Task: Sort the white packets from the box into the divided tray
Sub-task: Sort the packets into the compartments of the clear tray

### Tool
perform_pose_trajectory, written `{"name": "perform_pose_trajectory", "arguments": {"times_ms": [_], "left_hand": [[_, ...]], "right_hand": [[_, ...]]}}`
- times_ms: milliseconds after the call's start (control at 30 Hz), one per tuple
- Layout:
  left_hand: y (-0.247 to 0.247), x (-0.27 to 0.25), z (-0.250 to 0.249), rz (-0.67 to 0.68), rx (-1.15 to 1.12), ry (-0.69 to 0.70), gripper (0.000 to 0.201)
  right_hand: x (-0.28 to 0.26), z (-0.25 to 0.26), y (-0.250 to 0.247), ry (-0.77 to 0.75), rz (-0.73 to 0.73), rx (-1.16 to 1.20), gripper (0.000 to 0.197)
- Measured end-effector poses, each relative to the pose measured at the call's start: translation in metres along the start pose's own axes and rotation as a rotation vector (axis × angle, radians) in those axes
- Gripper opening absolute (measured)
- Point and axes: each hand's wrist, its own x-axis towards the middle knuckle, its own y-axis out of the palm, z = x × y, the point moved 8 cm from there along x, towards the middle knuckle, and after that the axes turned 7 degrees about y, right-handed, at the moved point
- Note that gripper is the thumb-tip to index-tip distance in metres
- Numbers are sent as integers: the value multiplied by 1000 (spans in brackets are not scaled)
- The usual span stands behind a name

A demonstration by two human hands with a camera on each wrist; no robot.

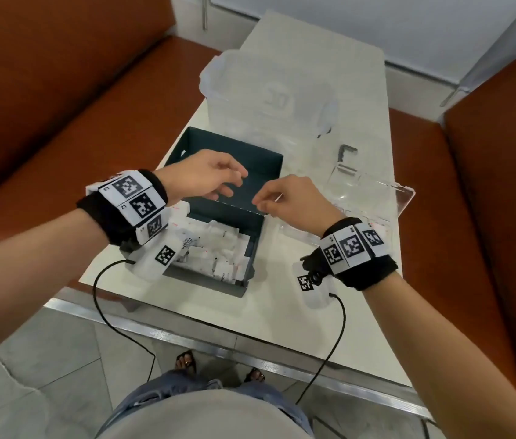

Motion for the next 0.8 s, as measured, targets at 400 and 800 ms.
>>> {"name": "perform_pose_trajectory", "arguments": {"times_ms": [400, 800], "left_hand": [[-85, -45, 117, -143, 464, -216, 45], [-79, -54, 140, -121, 110, -268, 30]], "right_hand": [[68, 74, 139, 60, 407, -450, 61], [81, 86, 191, -45, 547, -524, 87]]}}
